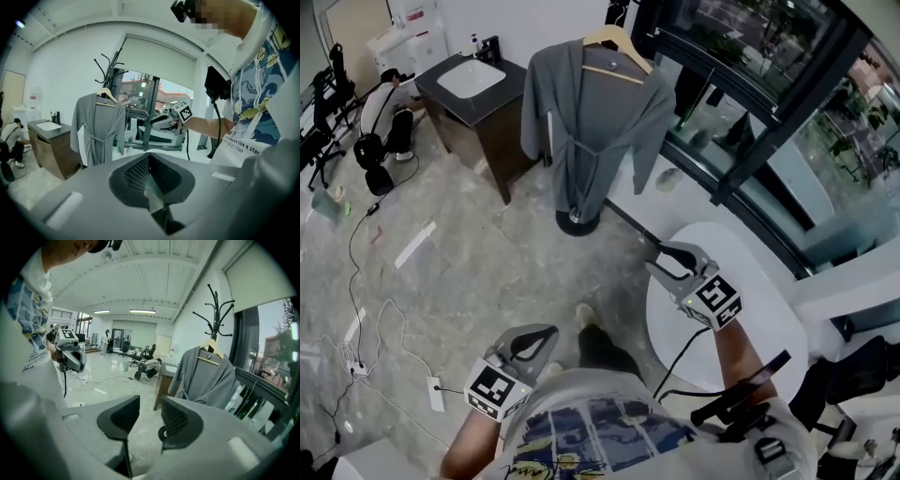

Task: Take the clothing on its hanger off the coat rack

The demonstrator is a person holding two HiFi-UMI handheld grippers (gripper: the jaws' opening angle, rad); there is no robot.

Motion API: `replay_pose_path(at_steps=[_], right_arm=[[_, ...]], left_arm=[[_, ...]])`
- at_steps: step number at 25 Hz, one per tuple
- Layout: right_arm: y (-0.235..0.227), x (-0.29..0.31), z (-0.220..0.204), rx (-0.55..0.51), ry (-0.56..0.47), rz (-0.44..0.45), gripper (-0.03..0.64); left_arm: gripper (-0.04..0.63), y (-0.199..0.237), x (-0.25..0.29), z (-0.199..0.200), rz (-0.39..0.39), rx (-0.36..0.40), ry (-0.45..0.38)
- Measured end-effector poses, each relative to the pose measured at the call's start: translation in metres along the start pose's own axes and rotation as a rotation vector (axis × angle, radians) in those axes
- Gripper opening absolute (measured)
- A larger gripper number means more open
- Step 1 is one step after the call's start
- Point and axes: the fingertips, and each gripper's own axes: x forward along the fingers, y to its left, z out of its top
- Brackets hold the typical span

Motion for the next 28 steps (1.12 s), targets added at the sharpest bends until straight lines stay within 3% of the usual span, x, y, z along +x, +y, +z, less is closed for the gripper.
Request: replay_pose_path(at_steps=[9, 17, 23, 28], right_arm=[[-0.222, 0.084, 0.062, -0.087, 0.02, -0.054, 0.196], [-0.361, 0.139, 0.111, -0.164, 0.038, -0.098, 0.224], [-0.42, 0.187, 0.126, -0.135, 0.087, -0.035, 0.262], [-0.418, 0.226, 0.131, -0.076, 0.116, 0.144, 0.264]], left_arm=[[0.002, 0.083, 0.066, 0.067, 0.092, -0.01, -0.041], [0.002, 0.129, 0.12, 0.099, 0.131, -0.021, -0.019], [0.002, 0.147, 0.141, 0.107, 0.165, -0.027, -0.009], [0.002, 0.161, 0.142, 0.104, 0.214, -0.038, -0.001]])
